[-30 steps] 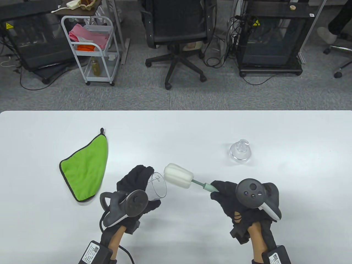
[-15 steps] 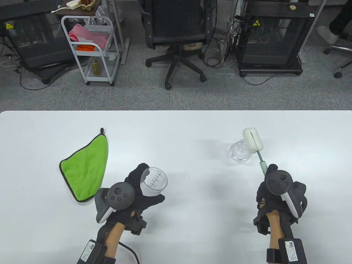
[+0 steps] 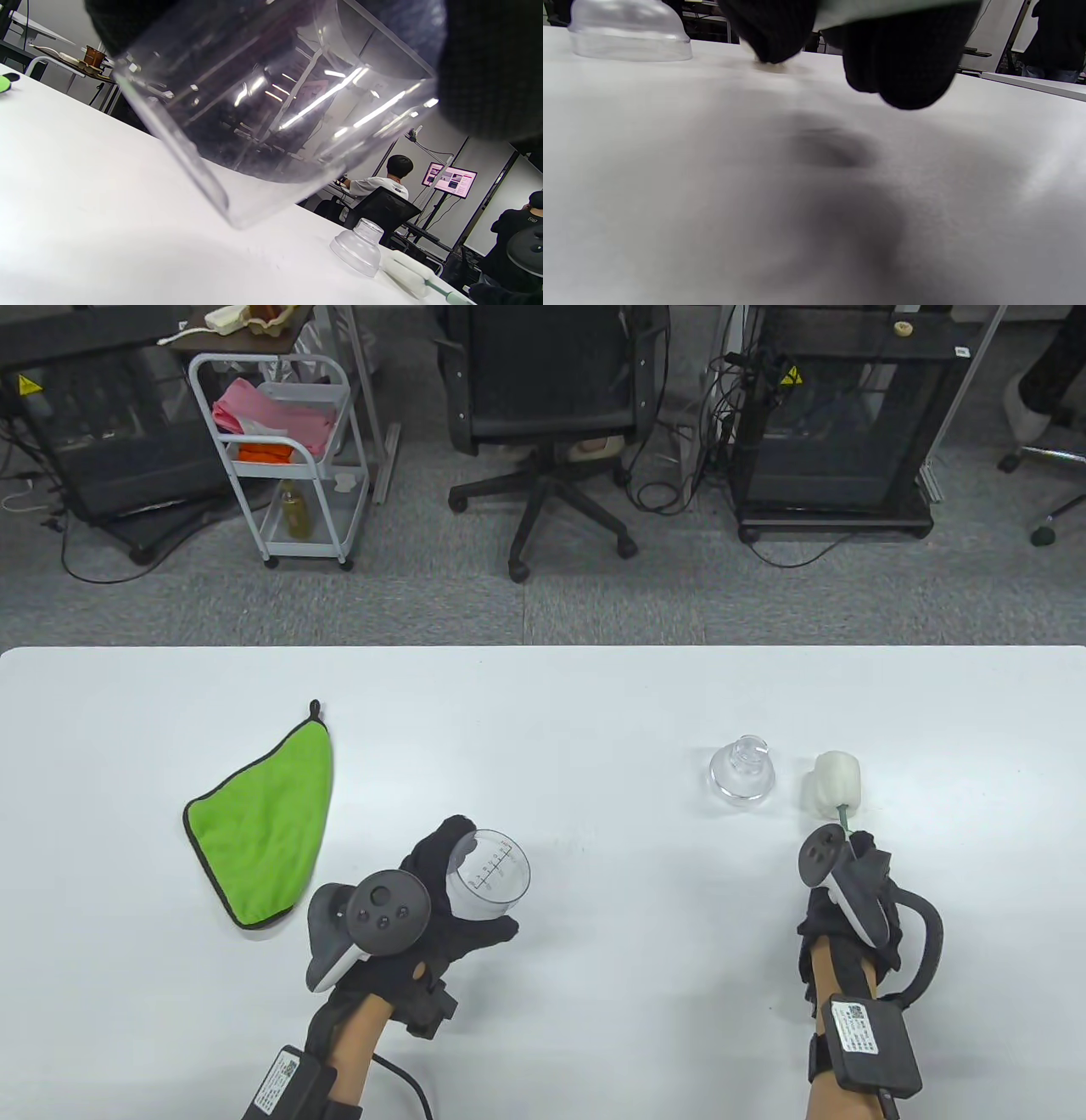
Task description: Brush the shaker cup with the cup brush
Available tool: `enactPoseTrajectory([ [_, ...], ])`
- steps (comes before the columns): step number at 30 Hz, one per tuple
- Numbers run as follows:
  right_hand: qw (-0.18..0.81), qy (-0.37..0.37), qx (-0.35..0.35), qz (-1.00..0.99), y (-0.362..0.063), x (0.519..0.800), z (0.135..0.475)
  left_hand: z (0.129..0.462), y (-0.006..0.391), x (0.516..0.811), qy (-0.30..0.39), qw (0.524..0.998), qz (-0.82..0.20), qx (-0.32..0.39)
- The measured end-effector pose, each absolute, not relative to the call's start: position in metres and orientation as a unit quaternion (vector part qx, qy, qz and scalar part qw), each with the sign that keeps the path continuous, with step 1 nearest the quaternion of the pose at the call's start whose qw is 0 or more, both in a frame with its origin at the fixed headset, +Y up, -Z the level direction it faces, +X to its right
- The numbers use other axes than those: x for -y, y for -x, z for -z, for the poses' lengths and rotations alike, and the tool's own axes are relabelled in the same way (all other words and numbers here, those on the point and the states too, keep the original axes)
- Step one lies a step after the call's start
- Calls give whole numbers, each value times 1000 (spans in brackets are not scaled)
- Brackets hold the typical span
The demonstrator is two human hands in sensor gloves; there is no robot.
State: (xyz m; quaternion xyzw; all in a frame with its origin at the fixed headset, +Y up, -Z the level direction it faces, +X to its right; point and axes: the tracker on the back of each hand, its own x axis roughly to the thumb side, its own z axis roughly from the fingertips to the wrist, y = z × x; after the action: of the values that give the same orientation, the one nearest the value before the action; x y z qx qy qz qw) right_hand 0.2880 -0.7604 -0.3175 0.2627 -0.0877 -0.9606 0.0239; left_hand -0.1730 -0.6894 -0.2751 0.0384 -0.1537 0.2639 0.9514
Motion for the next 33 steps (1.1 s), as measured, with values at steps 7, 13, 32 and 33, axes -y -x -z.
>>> enactPoseTrajectory([
  [7, 41, -265, 121, 956, -286, 771, 318, 274, 169, 688, -38, 951, -261, 162],
  [13, 22, -263, 125, 956, -287, 767, 318, 274, 168, 691, -30, 953, -254, 165],
  [32, -328, 241, -43, 913, -84, 655, 251, 276, 153, 697, 28, 894, -403, 195],
  [33, -356, 234, -31, 904, -82, 659, 250, 276, 153, 697, 34, 889, -416, 185],
])
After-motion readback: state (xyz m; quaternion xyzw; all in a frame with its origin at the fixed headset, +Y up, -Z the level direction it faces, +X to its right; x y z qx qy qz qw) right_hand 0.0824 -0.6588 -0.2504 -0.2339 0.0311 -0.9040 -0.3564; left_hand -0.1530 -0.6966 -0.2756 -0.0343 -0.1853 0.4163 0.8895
